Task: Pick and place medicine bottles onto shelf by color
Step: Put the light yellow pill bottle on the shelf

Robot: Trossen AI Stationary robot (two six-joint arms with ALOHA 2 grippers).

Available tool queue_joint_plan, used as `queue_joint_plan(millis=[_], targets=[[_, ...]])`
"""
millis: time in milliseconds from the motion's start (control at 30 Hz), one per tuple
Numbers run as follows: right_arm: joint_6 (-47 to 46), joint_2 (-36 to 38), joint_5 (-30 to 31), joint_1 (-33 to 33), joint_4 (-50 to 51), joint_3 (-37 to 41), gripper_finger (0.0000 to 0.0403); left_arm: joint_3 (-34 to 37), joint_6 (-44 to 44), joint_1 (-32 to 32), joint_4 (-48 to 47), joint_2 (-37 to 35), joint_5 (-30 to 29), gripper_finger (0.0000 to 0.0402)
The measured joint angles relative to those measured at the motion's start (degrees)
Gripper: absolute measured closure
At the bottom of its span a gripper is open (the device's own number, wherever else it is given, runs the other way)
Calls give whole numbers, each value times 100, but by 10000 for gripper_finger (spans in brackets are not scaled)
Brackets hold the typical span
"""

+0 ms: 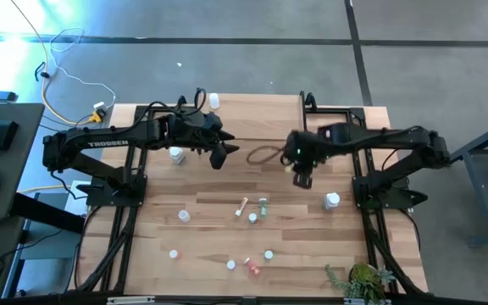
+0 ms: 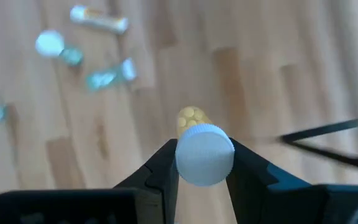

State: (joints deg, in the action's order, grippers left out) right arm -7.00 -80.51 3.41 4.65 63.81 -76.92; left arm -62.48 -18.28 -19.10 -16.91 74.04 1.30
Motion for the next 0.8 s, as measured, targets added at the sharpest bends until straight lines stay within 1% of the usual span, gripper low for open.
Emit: queue_joint_plan(millis=[200,500,633,800], targets=[[845,0,333,799,244,-598,308,0,-2,-1,0,0,0,184],[2198,-155,816,2227,171,-1198,308,0,-12,0,0,0,0,184],[2384,-408,840,2804,151,-1569,308,0,-13,-1,0,0,-2,184],[2386,-785,818,3253,252,-2056,308,0,-13,-1,0,0,0,184]])
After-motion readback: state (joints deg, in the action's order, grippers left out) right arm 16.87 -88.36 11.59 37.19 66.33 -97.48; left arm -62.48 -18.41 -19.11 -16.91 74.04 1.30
